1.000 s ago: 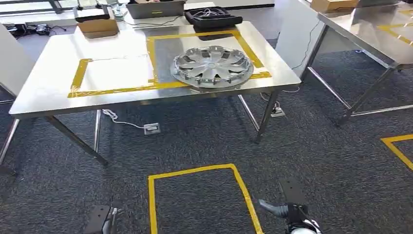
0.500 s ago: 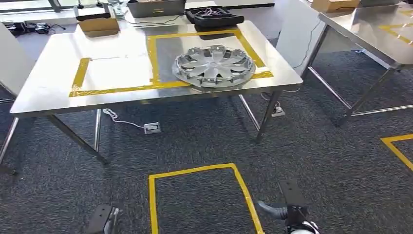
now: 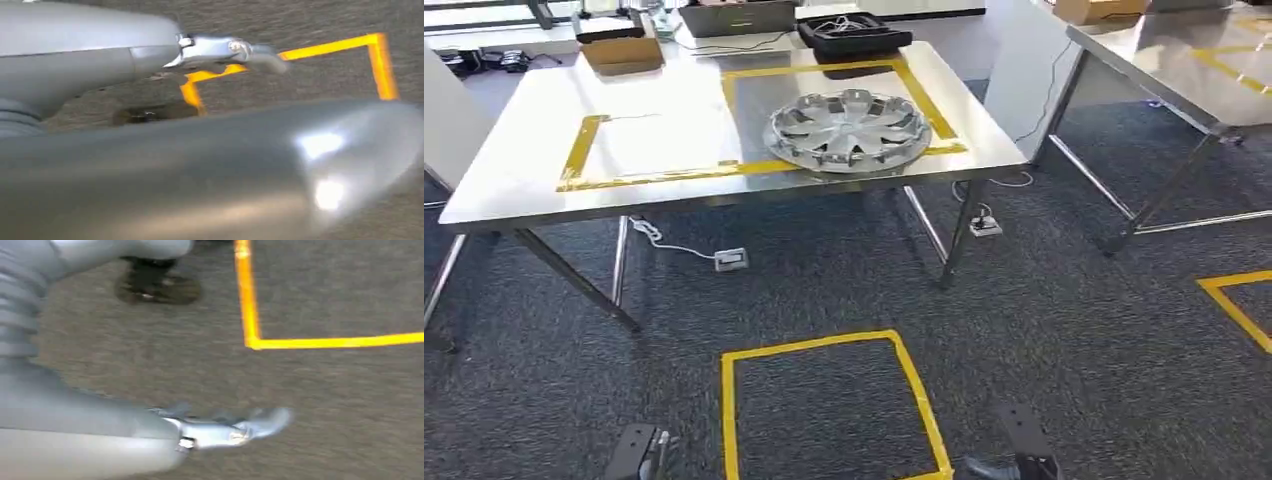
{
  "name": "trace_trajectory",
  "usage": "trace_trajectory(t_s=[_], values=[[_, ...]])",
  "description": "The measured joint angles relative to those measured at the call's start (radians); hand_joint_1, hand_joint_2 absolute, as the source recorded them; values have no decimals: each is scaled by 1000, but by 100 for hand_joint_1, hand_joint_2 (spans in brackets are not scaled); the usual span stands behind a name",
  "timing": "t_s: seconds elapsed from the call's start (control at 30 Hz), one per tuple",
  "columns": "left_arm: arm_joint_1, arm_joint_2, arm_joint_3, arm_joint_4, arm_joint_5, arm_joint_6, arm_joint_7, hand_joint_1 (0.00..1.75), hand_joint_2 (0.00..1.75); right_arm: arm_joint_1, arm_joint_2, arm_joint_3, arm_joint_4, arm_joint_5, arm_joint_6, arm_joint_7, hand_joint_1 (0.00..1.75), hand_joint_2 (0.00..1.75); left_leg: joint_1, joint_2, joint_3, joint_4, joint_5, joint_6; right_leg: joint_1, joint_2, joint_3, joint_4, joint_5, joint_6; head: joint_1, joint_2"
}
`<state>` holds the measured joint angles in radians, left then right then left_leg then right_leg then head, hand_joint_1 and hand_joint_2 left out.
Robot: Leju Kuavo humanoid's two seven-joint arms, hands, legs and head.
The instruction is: Take the parts from the cabinet and place them on the table.
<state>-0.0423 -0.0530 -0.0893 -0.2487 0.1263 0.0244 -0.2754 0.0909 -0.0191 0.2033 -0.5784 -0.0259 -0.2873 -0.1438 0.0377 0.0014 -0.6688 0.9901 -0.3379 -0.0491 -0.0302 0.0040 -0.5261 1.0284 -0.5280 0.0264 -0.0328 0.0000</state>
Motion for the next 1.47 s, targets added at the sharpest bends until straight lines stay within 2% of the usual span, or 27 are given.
trace_trajectory(t_s=[0.03,0.07,0.1,0.13,0.17,0.2,0.23,0.27,0.3,0.33,0.37,0.4,0.43,0.47,0.5,0.57,0.7,0.77,1.37,1.4,1.47], values=[[2,0,0,1,0,0,2,0,0,-4,0,1,18,-4,6,1,0,175,2,0,-2,-3,11,-8,-1,-2,-7,-3,11,-11,-2,0],[2,0,0,2,0,0,4,0,0,-11,2,2,45,-12,13,2,0,175,5,0,-13,16,-18,-8,-3,-5,-14,-5,21,-20,-2,0],[3,0,0,3,0,0,8,0,0,-14,2,2,69,-21,17,2,0,175,3,1,-34,72,-79,-6,-3,-5,-24,-5,29,-25,-2,0],[2,0,-1,3,1,1,9,0,0,-20,3,2,97,-32,26,1,0,175,0,0,-63,157,-140,-5,-1,-5,-34,-5,34,-27,-2,0],[1,0,-2,3,0,2,9,0,0,-25,6,2,126,-40,30,-2,0,175,-2,0,-91,248,-190,-5,3,-6,-44,-5,40,-30,-3,0],[0,0,-3,2,1,4,8,0,0,-27,10,2,154,-47,35,-4,0,175,-4,0,-105,314,-222,-4,7,-8,-52,-4,45,-31,-3,0],[1,0,-5,2,1,7,6,0,0,-28,13,2,180,-53,39,-4,0,175,-6,0,-97,337,-233,0,10,-10,-59,-3,50,-31,-3,0],[1,0,-8,2,3,8,4,0,0,-30,15,2,203,-59,44,-3,0,175,-9,0,-61,308,-223,6,13,-10,-64,-2,54,-31,-3,0],[0,0,-9,1,5,8,0,0,0,-33,17,2,223,-64,45,-1,0,175,-13,0,-6,242,-201,14,14,-10,-67,-1,56,-29,-3,0],[-1,0,-9,0,8,8,-3,0,0,-37,18,2,244,-69,47,1,0,175,-18,0,66,141,-174,24,15,-9,-69,0,58,-26,-3,0],[-3,1,-10,-2,9,9,-6,0,0,-41,21,2,259,-71,48,4,0,175,-23,0,129,50,-166,34,14,-9,-68,3,60,-23,-2,0],[-6,4,-11,-2,9,9,-7,0,0,-43,23,1,270,-74,49,5,0,175,-30,1,128,36,-178,36,20,-10,-69,0,65,-15,0,0],[-9,2,-14,-3,10,11,-10,0,0,-48,24,1,283,-77,50,5,0,175,-33,2,128,28,-168,38,17,-10,-69,-2,67,-10,-2,0],[-9,0,-16,-2,12,12,-9,0,0,-53,24,1,296,-80,55,7,0,175,-30,1,128,22,-163,36,21,-11,-70,1,61,-11,0,0],[-8,-1,-17,-2,15,12,-9,0,0,-55,25,1,306,-81,55,7,0,175,-32,2,127,23,-162,36,19,-11,-70,-3,64,-29,1,0],[-6,1,-17,-2,18,18,-9,0,0,-56,28,1,320,-82,57,7,0,175,-35,1,122,23,-158,46,16,-11,-69,-11,75,-12,1,0],[-6,-1,-23,-1,18,18,-9,0,0,-58,28,1,340,-80,58,14,0,175,-36,2,116,24,-154,53,15,-10,-69,-23,86,2,1,0],[-6,-1,-25,-1,18,18,-9,0,0,-58,29,1,346,-84,58,14,0,175,-37,2,115,25,-153,55,15,-10,-69,-25,88,5,1,0],[-7,-1,-32,-1,27,25,-7,0,0,-71,36,1,361,-69,79,21,0,175,-38,2,114,25,-152,57,14,-10,-70,-24,89,7,1,0],[-8,-1,-33,-1,27,25,-8,0,0,-73,36,1,361,-69,79,21,0,0,-38,2,114,25,-152,57,14,-10,-70,-24,89,7,1,0],[-8,-1,-37,-2,20,32,-9,0,0,-74,36,1,361,-71,77,20,0,0,-38,2,115,25,-152,57,14,-10,-70,-24,89,7,1,0]])
